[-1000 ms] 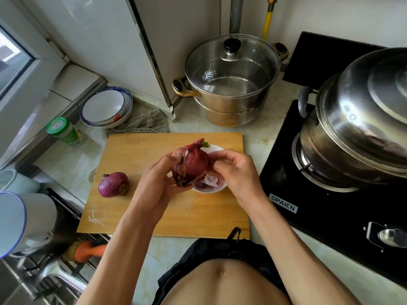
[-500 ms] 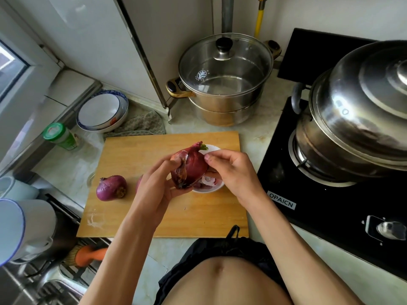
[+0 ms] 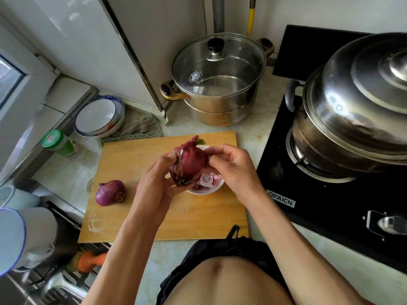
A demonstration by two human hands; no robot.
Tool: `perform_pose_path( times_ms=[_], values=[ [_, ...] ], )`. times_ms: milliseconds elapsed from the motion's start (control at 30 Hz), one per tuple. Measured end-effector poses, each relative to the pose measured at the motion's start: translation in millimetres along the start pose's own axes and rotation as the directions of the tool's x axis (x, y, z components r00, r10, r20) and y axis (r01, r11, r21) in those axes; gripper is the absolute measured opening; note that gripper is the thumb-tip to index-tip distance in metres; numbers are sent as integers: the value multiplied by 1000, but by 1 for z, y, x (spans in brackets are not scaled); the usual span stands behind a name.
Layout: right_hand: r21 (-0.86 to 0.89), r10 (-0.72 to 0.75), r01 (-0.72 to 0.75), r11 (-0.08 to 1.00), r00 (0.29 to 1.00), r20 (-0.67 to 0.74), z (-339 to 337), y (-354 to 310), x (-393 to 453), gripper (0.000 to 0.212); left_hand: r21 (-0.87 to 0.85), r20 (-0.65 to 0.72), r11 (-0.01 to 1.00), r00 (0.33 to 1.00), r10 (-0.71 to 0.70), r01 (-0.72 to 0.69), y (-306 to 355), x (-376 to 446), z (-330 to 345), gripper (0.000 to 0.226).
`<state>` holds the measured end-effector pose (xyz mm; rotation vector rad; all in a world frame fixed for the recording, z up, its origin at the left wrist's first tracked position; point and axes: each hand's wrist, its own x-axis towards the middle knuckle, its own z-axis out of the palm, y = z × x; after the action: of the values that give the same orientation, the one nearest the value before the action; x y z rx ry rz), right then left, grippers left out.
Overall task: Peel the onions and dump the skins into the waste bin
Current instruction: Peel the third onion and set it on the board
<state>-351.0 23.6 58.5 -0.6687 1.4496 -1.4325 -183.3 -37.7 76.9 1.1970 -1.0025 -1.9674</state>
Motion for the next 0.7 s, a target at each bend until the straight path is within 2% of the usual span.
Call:
perform_pose_path(
  times_ms=[67,167,433,600,700],
  values=[
    [21,-35,34,999,999,42,-3,-2,-1,10,-4,3,1000,1000,-5,5,1,-1,2,35],
    [3,-57,57,998,994,95,-6,-4,-2,20,23,-2,1000,1000,-4,4,3,-1,3,35],
    [-72,-6,9,997,999,46,-6,-2,0,17,107,-7,993,999,40,-39,3,-7,2,41],
    [-85,-33,32,996,999,-11,-4,-3,-1,14,88,0,995,999,38,-38,2,-9,5,40],
    [-83,-82,82,993,997,0,-4,-4,-2,10,74,-12,996,999,43,-42,2,-9,6,34]
  ],
)
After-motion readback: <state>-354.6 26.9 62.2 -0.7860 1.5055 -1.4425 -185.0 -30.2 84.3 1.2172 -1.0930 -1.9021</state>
